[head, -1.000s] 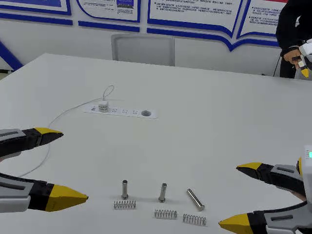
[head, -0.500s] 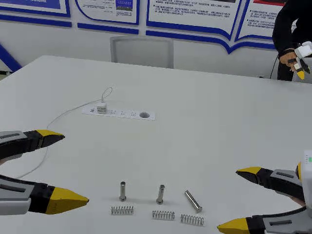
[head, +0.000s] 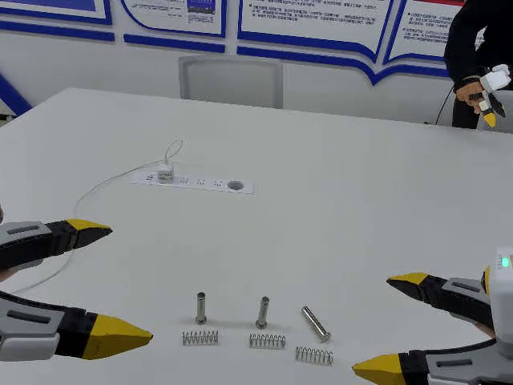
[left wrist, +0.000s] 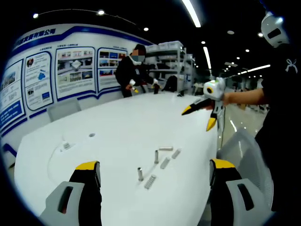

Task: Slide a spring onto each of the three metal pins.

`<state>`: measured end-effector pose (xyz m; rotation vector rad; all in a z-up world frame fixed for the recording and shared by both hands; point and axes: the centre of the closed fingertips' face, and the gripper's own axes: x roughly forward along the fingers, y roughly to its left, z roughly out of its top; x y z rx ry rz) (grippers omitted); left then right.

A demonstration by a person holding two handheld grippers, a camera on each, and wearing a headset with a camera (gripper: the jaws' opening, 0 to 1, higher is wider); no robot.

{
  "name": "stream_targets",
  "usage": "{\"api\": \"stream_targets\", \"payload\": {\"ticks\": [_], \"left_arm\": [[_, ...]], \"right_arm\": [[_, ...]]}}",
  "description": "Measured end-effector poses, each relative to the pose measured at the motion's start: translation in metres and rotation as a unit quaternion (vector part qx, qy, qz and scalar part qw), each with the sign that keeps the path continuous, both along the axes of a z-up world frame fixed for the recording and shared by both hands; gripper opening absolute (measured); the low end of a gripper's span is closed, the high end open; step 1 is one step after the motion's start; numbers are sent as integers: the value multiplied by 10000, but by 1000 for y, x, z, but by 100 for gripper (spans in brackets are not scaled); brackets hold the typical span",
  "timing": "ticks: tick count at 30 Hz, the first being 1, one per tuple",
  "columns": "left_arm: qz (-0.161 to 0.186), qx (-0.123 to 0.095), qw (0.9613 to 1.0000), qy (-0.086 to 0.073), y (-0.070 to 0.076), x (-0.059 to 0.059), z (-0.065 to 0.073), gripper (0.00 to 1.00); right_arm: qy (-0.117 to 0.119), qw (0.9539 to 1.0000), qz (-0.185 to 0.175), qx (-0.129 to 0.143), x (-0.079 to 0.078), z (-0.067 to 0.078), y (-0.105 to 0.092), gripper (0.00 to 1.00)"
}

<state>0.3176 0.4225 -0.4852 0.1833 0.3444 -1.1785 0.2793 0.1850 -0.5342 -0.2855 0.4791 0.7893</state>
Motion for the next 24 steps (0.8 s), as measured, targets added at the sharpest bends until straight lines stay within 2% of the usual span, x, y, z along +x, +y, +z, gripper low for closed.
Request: {"api": "stream_targets", "payload": {"ticks": [10, 17, 20, 24], "left_arm": [[140, -133, 9997, 113, 5, -1, -9, 98], [236, -166, 9993, 221, 10, 1, -16, 97], [261, -179, 9992, 260, 11, 2, -19, 97], [218, -336, 9985, 365, 8, 0, -19, 96]], "right_arm": [[26, 9998, -165, -84, 5, -1, -11, 77], [70, 9997, -230, 26, 14, -2, -10, 74], [116, 9997, -223, 43, 18, -5, -6, 73], [251, 9994, -238, -52, 24, -15, -4, 71]]}}
